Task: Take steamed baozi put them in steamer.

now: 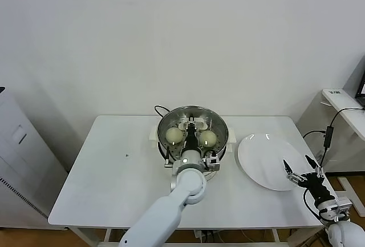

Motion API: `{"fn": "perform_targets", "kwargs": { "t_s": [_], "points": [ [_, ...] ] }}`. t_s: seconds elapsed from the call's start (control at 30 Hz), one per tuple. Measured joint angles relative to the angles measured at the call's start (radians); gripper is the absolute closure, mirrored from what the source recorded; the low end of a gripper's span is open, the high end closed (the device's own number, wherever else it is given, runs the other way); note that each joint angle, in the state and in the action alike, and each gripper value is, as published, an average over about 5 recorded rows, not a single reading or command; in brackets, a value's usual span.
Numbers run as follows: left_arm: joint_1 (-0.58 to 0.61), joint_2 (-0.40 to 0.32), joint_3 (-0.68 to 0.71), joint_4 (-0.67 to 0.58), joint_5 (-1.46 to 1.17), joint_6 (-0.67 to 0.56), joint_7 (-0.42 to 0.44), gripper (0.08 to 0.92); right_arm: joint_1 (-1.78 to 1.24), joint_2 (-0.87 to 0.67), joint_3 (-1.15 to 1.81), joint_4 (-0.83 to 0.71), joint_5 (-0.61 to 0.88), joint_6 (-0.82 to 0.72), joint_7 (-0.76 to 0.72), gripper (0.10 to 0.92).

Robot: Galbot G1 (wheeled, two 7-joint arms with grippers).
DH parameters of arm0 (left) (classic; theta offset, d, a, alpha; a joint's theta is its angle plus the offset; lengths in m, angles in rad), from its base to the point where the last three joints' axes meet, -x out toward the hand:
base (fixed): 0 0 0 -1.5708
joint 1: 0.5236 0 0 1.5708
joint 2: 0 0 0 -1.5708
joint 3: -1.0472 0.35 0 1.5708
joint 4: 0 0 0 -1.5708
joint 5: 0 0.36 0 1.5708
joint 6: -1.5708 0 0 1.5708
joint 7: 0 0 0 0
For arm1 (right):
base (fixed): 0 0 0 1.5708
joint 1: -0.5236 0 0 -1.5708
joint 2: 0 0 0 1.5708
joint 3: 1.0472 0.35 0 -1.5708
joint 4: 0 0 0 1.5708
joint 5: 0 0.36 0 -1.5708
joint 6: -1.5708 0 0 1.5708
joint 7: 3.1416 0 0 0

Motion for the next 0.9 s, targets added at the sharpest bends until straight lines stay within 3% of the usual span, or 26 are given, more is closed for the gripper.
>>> {"fn": "perform_targets", "kwargs": {
  "t_s": [0.3, 0.6, 0.7, 0.9],
  "points": [
    [0.046, 0.072, -0.030, -0.165, -0.180, 0.000, 0.031, 0.485, 0.010, -0.004, -0.002, -0.003, 0.002, -0.002, -0.002, 0.203],
    [0.073, 0.185, -0.123, -0.418, -0.701, -0.089, 0.056, 0.230, 0.027, -0.020, -0.019, 0.006, 0.031, -0.036, 0.013, 0.203],
    [0.084, 0.216, -0.183, -0.468, -0.902, -0.144, 0.026, 0.186, 0.034, -0.025, -0.027, 0.008, 0.040, -0.047, 0.031, 0.203],
    [0.125, 0.272, -0.348, -0.506, -1.288, -0.217, -0.061, 0.177, 0.049, -0.026, -0.044, 0.020, 0.058, -0.074, 0.073, 0.203]
  ]
}}
